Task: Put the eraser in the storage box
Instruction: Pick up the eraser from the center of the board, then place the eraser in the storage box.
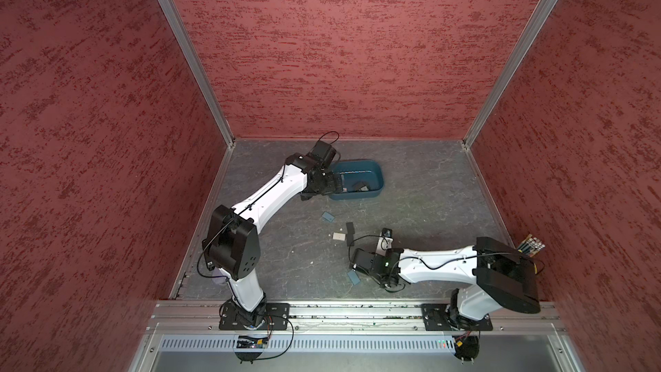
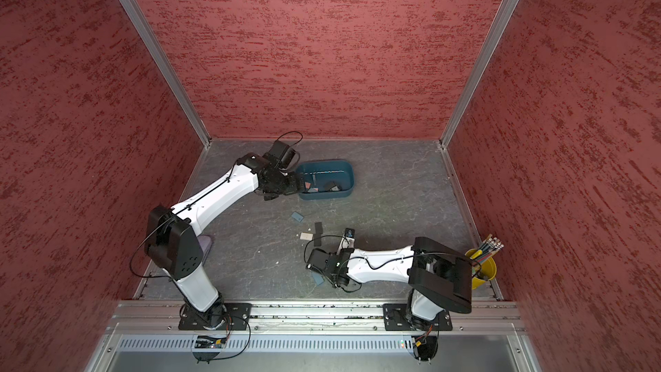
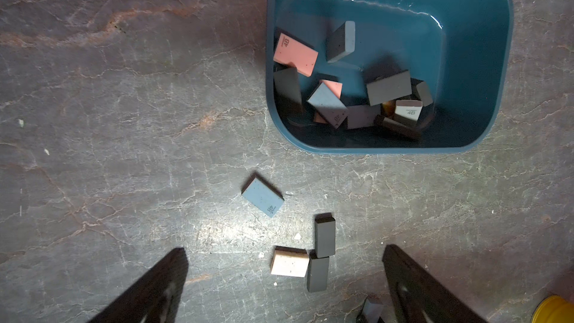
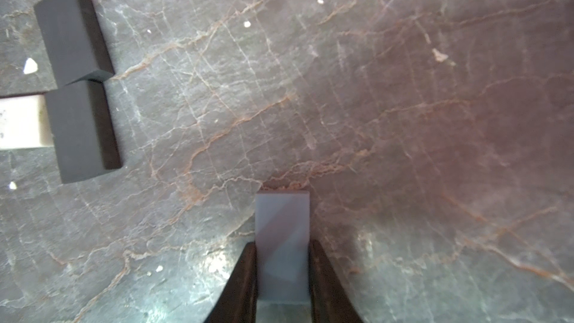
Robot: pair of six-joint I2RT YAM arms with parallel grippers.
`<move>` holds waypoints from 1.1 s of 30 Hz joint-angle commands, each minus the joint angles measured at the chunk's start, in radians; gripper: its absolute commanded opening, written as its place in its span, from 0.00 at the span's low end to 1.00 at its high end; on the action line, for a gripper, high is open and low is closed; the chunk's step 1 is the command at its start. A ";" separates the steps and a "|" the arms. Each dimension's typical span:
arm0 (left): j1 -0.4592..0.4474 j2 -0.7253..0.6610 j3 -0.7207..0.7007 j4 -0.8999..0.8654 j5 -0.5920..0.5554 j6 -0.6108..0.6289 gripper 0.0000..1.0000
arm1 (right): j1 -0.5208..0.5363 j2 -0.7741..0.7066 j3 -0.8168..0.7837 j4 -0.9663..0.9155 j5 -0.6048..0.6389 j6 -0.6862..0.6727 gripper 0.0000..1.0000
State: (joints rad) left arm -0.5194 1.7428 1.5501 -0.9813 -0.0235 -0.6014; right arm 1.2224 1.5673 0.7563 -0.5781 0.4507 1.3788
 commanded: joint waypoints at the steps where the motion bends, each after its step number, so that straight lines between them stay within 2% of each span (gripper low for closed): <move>1: 0.009 -0.008 -0.010 0.017 0.009 -0.013 1.00 | 0.008 -0.003 0.001 -0.002 0.029 -0.007 0.25; 9: 0.012 -0.006 -0.013 0.019 0.011 -0.018 1.00 | 0.005 -0.041 0.042 -0.048 0.084 -0.028 0.25; 17: 0.013 -0.002 -0.013 0.024 0.007 -0.016 1.00 | -0.028 -0.054 0.104 -0.068 0.123 -0.106 0.26; 26: -0.010 -0.016 0.006 -0.021 -0.027 -0.025 1.00 | -0.117 -0.090 0.212 -0.047 0.134 -0.283 0.26; 29: -0.008 -0.058 -0.045 -0.013 -0.011 -0.050 1.00 | -0.156 -0.090 0.253 -0.037 0.133 -0.347 0.26; 33: -0.013 -0.165 -0.187 0.032 0.005 -0.086 1.00 | -0.215 -0.089 0.306 -0.014 0.125 -0.434 0.26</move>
State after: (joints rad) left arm -0.5270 1.6577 1.4208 -0.9627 -0.0254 -0.6514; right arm 1.0428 1.5005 1.0252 -0.6136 0.5468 1.0451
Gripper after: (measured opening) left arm 0.996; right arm 0.261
